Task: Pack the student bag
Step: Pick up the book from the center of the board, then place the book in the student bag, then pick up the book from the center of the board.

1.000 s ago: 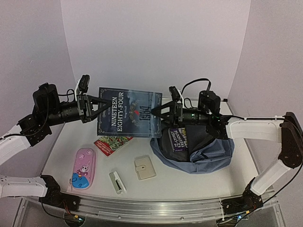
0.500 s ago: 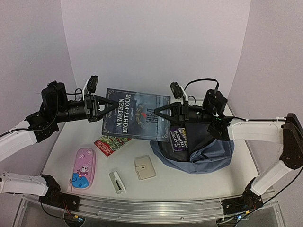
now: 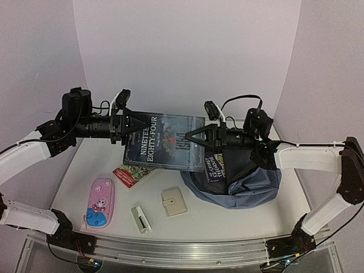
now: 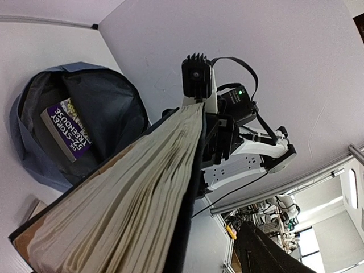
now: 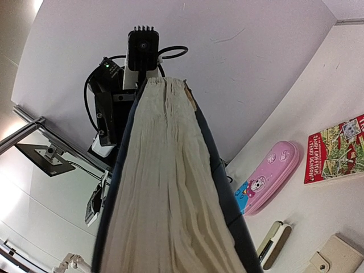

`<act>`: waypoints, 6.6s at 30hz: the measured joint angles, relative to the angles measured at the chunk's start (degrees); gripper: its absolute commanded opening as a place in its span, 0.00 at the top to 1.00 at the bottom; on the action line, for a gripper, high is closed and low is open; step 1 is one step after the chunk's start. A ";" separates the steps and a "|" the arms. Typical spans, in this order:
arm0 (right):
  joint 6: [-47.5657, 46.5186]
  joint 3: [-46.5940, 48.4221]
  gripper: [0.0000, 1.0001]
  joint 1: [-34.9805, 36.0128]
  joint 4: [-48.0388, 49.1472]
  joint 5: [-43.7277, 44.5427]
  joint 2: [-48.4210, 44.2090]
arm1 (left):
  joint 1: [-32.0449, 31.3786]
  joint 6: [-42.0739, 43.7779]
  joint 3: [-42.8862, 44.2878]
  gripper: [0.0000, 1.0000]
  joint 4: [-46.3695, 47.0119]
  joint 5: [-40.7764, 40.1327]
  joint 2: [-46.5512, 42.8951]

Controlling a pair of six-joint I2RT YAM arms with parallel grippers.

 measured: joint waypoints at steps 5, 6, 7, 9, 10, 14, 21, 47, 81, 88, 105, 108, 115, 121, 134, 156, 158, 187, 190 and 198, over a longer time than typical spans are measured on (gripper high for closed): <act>0.02 -0.09 1.00 0.00 -0.43 0.05 0.00 | 0.00 0.92 0.15 0.36 -2.89 2.49 1.11; 0.00 -0.09 1.00 0.00 -0.43 0.07 0.00 | 0.00 0.99 0.15 0.37 -3.17 2.76 1.17; 0.00 -0.09 1.00 0.00 -0.43 0.07 0.00 | 0.00 0.95 0.15 0.41 -3.32 3.07 1.17; 0.00 -0.09 1.00 0.00 -0.38 0.10 0.00 | 0.02 0.99 0.15 0.52 -3.28 3.31 1.17; 0.00 -0.09 1.00 0.00 -0.32 0.10 -0.01 | 0.04 1.07 0.15 0.58 -3.29 3.43 1.17; -0.02 -0.09 1.00 0.00 0.02 -0.03 -0.11 | 0.08 0.76 0.12 0.76 -3.25 3.54 1.17; -0.07 -0.09 0.58 -0.29 0.18 -0.15 -0.22 | 0.18 1.07 0.11 1.00 -2.79 4.24 1.20; -27.24 4.33 0.02 -29.76 -60.90 45.55 -13.66 | 5.95 -13.46 -13.03 1.00 9.89 -3.61 7.85; -25.69 -3.84 1.00 -33.33 -56.37 27.83 -13.95 | -1.12 -17.62 -11.82 1.00 21.74 -6.64 25.21; -24.90 1.25 1.00 -33.31 -58.07 24.31 -19.94 | -2.25 -22.01 -3.27 1.00 31.56 -5.56 38.95; -24.52 1.97 1.00 -33.31 -60.30 21.71 -20.74 | -8.03 -19.69 24.01 1.00 27.09 -7.66 61.87; -24.30 1.97 1.00 -33.31 -60.29 20.93 -20.74 | -9.51 -18.00 28.81 1.00 24.07 -9.36 64.53; -23.41 1.95 1.00 -32.32 -59.75 20.31 -20.74 | -11.78 -15.33 39.19 1.00 18.66 -12.13 70.74; -22.14 1.84 1.00 -29.52 -58.43 20.56 -20.67 | -13.77 -13.66 48.66 0.89 13.96 -15.24 76.09; -21.29 1.82 1.00 -27.96 -57.85 21.24 -20.68 | -14.85 -5.86 41.68 0.15 1.52 -27.69 68.33; -21.31 1.82 1.00 -27.85 -57.72 21.38 -20.66 | -16.48 -3.13 40.53 0.66 -5.45 -28.43 66.98; -21.31 1.82 1.00 -27.85 -57.69 21.38 -20.65 | -16.67 -2.89 42.34 0.67 -6.14 -28.20 68.50; -20.04 -6.83 0.92 -30.96 -58.40 42.12 -20.96 | -17.75 5.41 35.79 0.32 -7.78 -31.41 56.08; -20.02 -7.93 0.83 -31.84 -58.77 45.53 -19.70 | -16.92 6.71 32.43 0.31 -8.65 -32.15 48.40; -21.57 -8.58 0.28 -32.97 -59.01 49.76 -13.19 | -7.93 9.74 22.07 0.24 -11.62 -32.01 36.15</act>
